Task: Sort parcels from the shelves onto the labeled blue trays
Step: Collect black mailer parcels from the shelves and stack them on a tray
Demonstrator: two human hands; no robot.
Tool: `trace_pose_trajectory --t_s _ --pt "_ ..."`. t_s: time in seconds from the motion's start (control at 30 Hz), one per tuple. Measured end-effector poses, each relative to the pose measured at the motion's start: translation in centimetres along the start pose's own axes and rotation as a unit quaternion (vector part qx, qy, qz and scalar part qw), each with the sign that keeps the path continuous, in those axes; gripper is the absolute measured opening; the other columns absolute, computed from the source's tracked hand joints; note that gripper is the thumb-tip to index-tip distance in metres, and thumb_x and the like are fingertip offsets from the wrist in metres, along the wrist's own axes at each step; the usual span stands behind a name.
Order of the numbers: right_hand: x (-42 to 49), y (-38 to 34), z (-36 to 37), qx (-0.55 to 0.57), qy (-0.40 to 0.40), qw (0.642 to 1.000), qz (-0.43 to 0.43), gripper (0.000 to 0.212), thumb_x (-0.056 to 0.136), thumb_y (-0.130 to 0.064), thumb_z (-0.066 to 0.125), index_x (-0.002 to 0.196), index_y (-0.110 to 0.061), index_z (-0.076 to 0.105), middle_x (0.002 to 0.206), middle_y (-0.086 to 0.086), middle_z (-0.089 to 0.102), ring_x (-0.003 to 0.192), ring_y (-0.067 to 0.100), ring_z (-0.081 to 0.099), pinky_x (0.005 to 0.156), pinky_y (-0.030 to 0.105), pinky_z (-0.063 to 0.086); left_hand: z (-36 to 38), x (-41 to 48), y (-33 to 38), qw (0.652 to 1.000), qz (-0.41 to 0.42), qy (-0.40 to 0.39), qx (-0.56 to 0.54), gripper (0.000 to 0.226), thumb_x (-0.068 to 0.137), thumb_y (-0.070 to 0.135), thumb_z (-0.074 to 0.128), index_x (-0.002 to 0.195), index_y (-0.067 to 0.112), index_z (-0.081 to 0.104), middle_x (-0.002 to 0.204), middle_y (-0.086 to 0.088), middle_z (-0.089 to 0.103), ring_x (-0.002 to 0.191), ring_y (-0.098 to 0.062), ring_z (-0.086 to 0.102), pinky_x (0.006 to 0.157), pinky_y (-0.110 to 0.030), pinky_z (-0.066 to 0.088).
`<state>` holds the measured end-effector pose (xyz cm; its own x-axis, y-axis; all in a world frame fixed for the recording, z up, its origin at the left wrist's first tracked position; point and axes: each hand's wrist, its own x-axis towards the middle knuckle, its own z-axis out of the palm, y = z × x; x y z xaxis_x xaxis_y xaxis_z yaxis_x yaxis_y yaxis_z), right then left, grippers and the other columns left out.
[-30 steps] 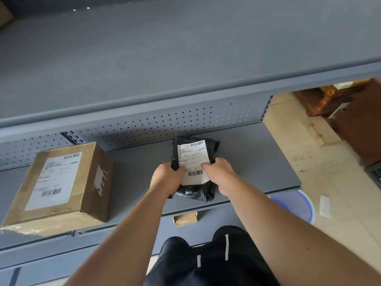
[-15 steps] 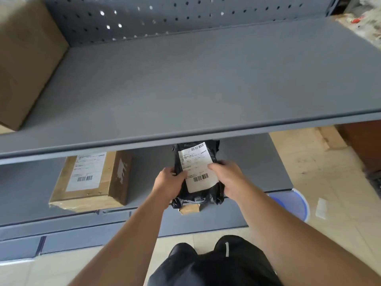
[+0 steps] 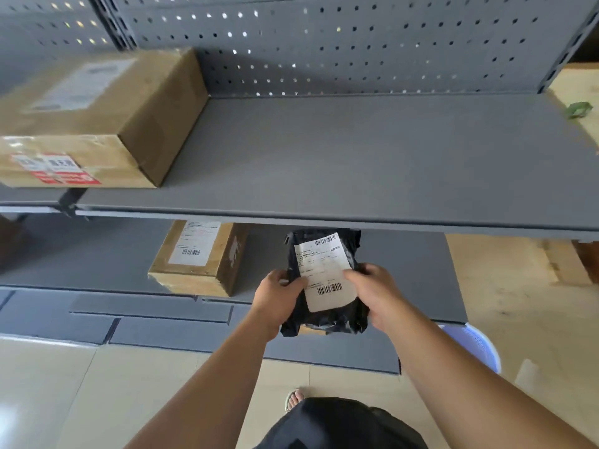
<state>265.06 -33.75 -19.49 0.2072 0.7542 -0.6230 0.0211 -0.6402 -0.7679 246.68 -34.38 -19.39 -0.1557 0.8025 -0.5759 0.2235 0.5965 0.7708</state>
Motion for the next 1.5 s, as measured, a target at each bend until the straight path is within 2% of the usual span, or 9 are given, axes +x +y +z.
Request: trace_pose_trajectory --t_s 0.17,0.27,0.4,0.53,0.63,1.0,1.1,1.23,1.5 --pt "-2.0 -0.9 0.3 -0.031 -0.031 0.999 -0.027 0.005 0.089 -0.012 0.067 0.091 -0.010 0.070 0.091 0.013 0.077 0.076 0.027 0.073 0.063 0.029 0.054 -0.8 -3.6 -0.6 0.998 -0.011 0.036 -0.057 0.032 0.094 0.036 0.071 0.120 0.021 0.058 0.110 -0.003 0.072 0.095 -0.024 0.074 0.078 -0.045 0.065" --pt "-3.1 -1.4 1.6 -0.055 -0.069 0.995 -0.045 0.005 0.088 -0.013 0.066 0.089 -0.009 0.070 0.091 0.015 0.076 0.085 0.032 0.074 0.066 0.032 0.053 -1.9 -5.7 -1.3 0.992 -0.023 0.076 -0.094 0.032 0.094 0.037 0.071 0.118 0.023 0.056 0.107 -0.002 0.072 0.094 -0.024 0.075 0.080 -0.047 0.065" --pt "-4.8 -1.6 4.6 -0.087 -0.126 0.986 -0.068 0.008 0.088 -0.015 0.067 0.094 -0.010 0.069 0.088 0.008 0.076 0.079 0.027 0.073 0.066 0.033 0.055 -4.4 -8.3 -2.9 0.980 -0.038 0.134 -0.144 0.031 0.094 0.039 0.071 0.117 0.024 0.057 0.106 -0.002 0.074 0.087 -0.021 0.077 0.072 -0.042 0.066" --pt "-7.1 -1.4 8.5 -0.115 -0.194 0.971 -0.085 0.005 0.089 -0.016 0.068 0.086 -0.018 0.065 0.090 0.003 0.075 0.082 0.024 0.073 0.071 0.037 0.059 -7.7 -10.7 -5.7 0.962 -0.038 0.194 -0.189 0.032 0.092 0.039 0.072 0.116 0.022 0.059 0.107 -0.003 0.074 0.089 -0.023 0.077 0.073 -0.044 0.066" --pt "-9.2 -1.3 12.3 -0.145 -0.236 0.956 -0.096 0.006 0.088 -0.018 0.069 0.094 -0.018 0.069 0.093 0.005 0.077 0.085 0.025 0.075 0.078 0.045 0.064 -10.9 -12.5 -7.5 0.943 -0.031 0.226 -0.243 0.029 0.093 0.032 0.072 0.115 0.018 0.060 0.106 -0.007 0.076 0.088 -0.025 0.077 0.073 -0.045 0.065" --pt "-20.1 -0.5 30.9 -0.195 -0.371 0.897 -0.140 0.011 0.089 -0.011 0.068 0.100 -0.014 0.070 0.090 0.006 0.079 0.074 0.022 0.077 0.054 0.028 0.058 -27.6 -19.3 -14.6 0.874 -0.013 0.362 -0.325 0.019 0.093 0.025 0.070 0.107 0.014 0.064 0.099 -0.011 0.078 0.081 -0.028 0.078 0.060 -0.034 0.059" --pt "-22.7 0.8 36.3 -0.209 -0.391 0.883 -0.151 0.015 0.088 -0.013 0.071 0.102 -0.013 0.069 0.093 0.009 0.078 0.077 0.024 0.077 0.057 0.032 0.061 -31.9 -21.2 -16.9 0.855 -0.012 0.397 -0.333 0.017 0.092 0.023 0.069 0.107 0.014 0.066 0.093 -0.006 0.079 0.077 -0.024 0.078 0.059 -0.034 0.058" --pt "-25.7 2.8 42.4 -0.219 -0.423 0.867 -0.143 0.020 0.085 -0.013 0.074 0.105 -0.013 0.069 0.095 0.009 0.078 0.080 0.027 0.078 0.071 0.047 0.065 -36.6 -23.2 -19.7 0.829 -0.016 0.441 -0.344 0.007 0.094 0.023 0.067 0.099 0.020 0.069 0.085 0.001 0.078 0.065 -0.012 0.074 0.053 -0.027 0.055" --pt "-27.7 4.3 54.1 -0.252 -0.476 0.833 -0.126 0.019 0.087 -0.012 0.074 0.106 -0.014 0.068 0.096 0.008 0.078 0.082 0.027 0.078 0.072 0.046 0.065 -45.2 -22.6 -23.9 0.783 -0.047 0.485 -0.388 0.008 0.096 0.025 0.065 0.101 0.019 0.068 0.082 0.002 0.079 0.069 -0.016 0.076 0.061 -0.037 0.063"
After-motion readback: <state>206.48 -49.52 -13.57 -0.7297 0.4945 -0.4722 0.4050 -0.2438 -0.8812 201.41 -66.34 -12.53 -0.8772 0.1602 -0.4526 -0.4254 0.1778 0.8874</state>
